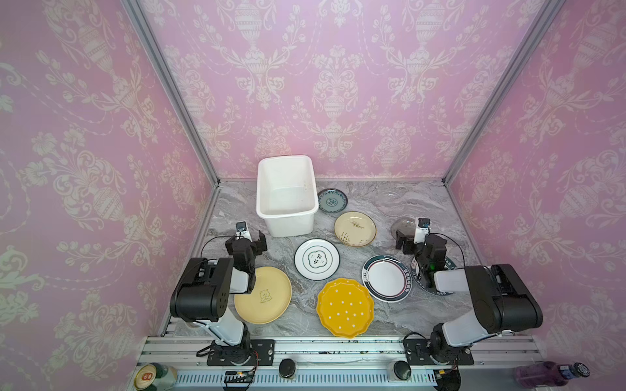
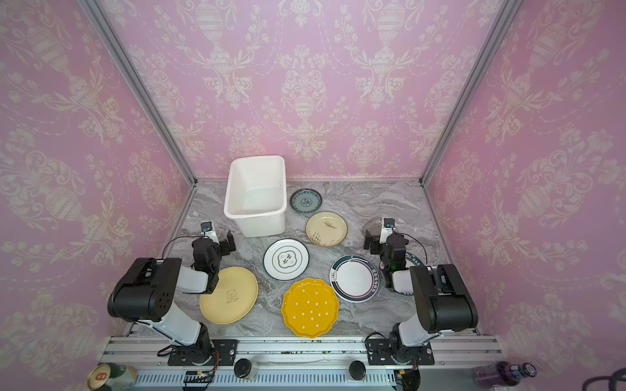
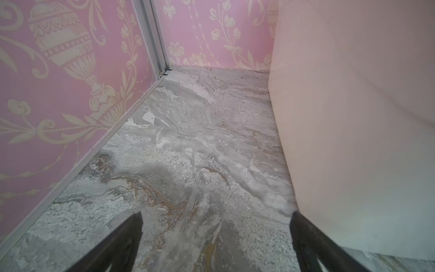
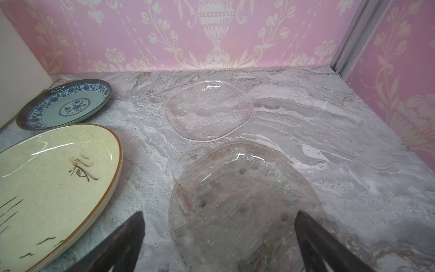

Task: Place the plates into the plastic bin on the countertop
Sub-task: Pick up the plate from the bottom-left of the table.

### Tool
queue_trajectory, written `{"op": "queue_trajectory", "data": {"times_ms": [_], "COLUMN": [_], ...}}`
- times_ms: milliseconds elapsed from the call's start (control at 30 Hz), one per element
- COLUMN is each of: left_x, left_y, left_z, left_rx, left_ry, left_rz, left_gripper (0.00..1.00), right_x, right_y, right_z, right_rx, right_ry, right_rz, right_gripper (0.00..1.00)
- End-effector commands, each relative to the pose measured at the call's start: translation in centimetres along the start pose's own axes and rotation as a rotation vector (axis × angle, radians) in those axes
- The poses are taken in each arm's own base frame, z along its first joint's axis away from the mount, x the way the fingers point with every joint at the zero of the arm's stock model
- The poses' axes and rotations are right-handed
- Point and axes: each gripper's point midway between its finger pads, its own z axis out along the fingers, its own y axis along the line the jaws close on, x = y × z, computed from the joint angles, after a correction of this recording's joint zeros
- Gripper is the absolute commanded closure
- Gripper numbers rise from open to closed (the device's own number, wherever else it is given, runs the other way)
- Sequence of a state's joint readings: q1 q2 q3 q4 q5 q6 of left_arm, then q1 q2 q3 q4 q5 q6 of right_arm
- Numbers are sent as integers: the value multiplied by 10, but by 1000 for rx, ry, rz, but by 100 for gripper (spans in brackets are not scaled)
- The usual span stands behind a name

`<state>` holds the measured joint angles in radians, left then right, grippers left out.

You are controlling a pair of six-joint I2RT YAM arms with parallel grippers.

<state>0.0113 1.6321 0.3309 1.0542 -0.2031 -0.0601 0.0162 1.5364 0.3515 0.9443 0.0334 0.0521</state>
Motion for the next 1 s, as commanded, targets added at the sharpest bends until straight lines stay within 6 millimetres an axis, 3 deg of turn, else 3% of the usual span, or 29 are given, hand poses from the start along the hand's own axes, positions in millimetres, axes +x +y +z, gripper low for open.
{"op": "queue_trajectory", "data": {"times_ms": [0,667,867,967], "left_x": [0,-1,-7,-21], "left_y": [-1,0,13,16], "left_z": [3,2,-8,-20], "left_rx": [11,8,-56,-78], "left_ry": [7,3,-33,-52], "left_rz": [24,20,-18,-7], "left_gripper": [1,1,1,1], "right_x": [-2,-2,-7,-18], "right_y": [3,3,3,4], "right_z": [3,3,-2,-9], "right_rx": [-12,-13,-11,-14], "right_ry": [-1,-2,-16,-18], "right_rz": [-12,-12,-10,-21], "right_gripper": [0,0,0,0]}}
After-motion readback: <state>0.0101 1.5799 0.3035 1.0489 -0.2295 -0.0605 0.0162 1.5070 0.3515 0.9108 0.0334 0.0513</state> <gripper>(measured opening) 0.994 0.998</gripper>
